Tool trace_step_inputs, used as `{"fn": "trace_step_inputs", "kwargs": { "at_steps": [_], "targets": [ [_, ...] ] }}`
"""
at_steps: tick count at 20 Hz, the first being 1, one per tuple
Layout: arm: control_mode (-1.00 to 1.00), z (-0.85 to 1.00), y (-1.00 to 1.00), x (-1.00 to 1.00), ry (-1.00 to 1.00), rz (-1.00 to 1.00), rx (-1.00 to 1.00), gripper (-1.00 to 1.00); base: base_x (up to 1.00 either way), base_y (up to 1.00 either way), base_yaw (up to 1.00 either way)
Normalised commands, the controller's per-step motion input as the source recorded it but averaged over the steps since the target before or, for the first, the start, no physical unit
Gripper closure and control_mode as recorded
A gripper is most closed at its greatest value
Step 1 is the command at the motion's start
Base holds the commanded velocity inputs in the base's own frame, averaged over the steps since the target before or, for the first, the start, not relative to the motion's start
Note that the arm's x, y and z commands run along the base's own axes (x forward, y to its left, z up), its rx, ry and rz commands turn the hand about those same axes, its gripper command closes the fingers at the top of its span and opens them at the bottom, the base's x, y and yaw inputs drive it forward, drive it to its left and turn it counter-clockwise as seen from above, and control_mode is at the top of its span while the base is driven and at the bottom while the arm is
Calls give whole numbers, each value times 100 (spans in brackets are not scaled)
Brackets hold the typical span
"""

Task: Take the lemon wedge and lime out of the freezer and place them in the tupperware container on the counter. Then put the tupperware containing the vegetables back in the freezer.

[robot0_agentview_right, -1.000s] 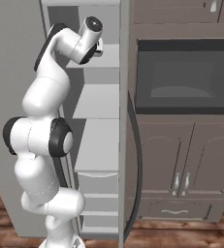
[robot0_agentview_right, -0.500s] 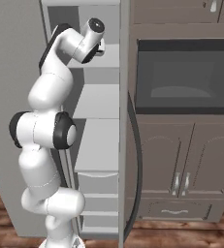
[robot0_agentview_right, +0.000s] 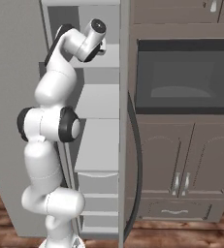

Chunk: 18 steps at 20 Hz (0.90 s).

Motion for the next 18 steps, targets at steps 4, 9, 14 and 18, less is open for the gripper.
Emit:
{"fn": "trace_step_inputs", "kwargs": {
  "at_steps": [4,9,14,18],
  "targets": [
    [-100,-6,1,33,0,0,0,-100,0,0,0],
    [-100,-8,5,24,0,0,0,-100,0,0,0],
    [-100,-12,18,13,0,1,0,-100,0,0,0],
    [-100,-13,23,7,4,2,0,-100,0,0,0]
  ]
}}
